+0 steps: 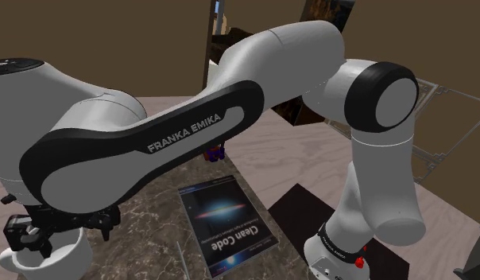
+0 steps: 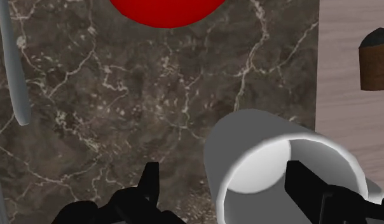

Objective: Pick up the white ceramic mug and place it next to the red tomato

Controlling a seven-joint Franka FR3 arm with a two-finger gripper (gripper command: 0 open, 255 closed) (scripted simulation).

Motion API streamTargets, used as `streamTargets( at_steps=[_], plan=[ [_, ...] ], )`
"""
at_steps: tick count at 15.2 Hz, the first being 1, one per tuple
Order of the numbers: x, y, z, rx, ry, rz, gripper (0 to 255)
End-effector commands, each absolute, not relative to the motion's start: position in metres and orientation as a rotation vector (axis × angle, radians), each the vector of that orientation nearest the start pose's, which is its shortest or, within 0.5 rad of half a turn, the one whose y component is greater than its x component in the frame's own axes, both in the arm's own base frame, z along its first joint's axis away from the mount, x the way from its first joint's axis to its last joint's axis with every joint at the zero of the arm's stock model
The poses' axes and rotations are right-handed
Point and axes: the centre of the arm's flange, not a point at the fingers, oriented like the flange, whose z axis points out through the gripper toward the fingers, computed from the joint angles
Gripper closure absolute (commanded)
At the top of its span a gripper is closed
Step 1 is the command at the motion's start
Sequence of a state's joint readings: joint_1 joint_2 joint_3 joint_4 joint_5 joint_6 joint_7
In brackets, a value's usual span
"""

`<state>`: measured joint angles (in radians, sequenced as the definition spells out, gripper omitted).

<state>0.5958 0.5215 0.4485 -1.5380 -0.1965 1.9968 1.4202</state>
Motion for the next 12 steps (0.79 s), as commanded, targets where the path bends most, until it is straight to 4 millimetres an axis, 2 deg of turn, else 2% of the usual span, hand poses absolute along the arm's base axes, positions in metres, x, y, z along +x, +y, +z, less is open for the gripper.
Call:
streamTargets(
  at_steps=[1,5,12],
  plan=[
    [0.394,0.563,0.374,-3.09,0.538,0.063,0],
    [0.396,0.563,0.424,-3.09,0.538,0.063,0],
    [0.396,0.563,0.424,-3.09,0.538,0.063,0]
  ],
)
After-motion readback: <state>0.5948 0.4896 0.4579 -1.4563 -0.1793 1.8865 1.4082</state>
